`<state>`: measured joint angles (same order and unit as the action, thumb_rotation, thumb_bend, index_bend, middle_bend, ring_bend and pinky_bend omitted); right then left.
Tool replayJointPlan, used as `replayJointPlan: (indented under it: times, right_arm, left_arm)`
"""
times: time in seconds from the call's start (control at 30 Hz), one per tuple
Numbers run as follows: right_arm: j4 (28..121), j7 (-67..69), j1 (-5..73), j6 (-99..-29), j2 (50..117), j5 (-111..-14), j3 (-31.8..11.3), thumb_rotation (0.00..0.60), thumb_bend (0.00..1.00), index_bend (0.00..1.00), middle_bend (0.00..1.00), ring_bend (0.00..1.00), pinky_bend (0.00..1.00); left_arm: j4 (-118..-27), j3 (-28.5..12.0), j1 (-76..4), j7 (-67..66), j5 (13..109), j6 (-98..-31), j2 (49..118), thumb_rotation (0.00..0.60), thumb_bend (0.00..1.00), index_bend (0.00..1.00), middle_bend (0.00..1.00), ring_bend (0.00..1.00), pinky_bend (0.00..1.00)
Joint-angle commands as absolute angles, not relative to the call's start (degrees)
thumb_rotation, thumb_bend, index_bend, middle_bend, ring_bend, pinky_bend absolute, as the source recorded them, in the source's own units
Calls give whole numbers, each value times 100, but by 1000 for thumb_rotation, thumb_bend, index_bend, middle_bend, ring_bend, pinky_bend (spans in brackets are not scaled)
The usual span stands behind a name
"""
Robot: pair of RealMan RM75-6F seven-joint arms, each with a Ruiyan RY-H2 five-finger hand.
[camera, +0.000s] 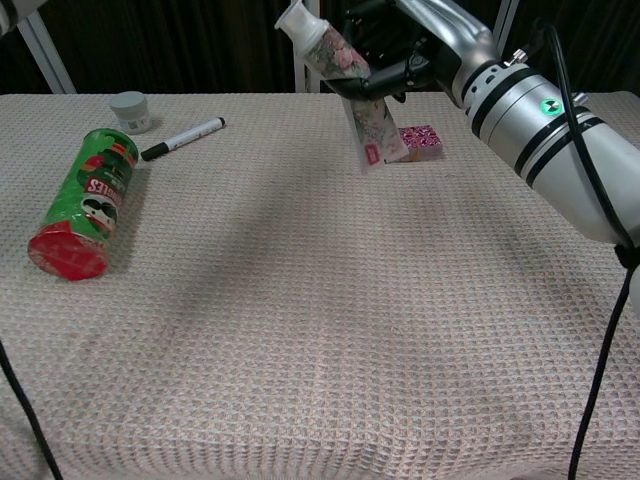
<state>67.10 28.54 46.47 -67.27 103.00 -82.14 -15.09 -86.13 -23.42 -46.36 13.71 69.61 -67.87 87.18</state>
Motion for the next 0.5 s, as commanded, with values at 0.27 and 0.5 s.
replayJointPlan:
  times: [0.27,0.5]
  right_arm:
    - [7426,-110,4976,-4554,9307,-7140,-945,600,485,847,751,696,788]
    - [7626,-717,4929,-4585,9207,-6656,-994,600,15,0,0,0,9]
  left_arm:
    - [-8411,-2034,-3956,1738,6692,-6788,8312,0,0,84,132,65,184]
    - [-8311,-1854,-3742,1839,6847,-6814,8256,0,0,84,132,65,184]
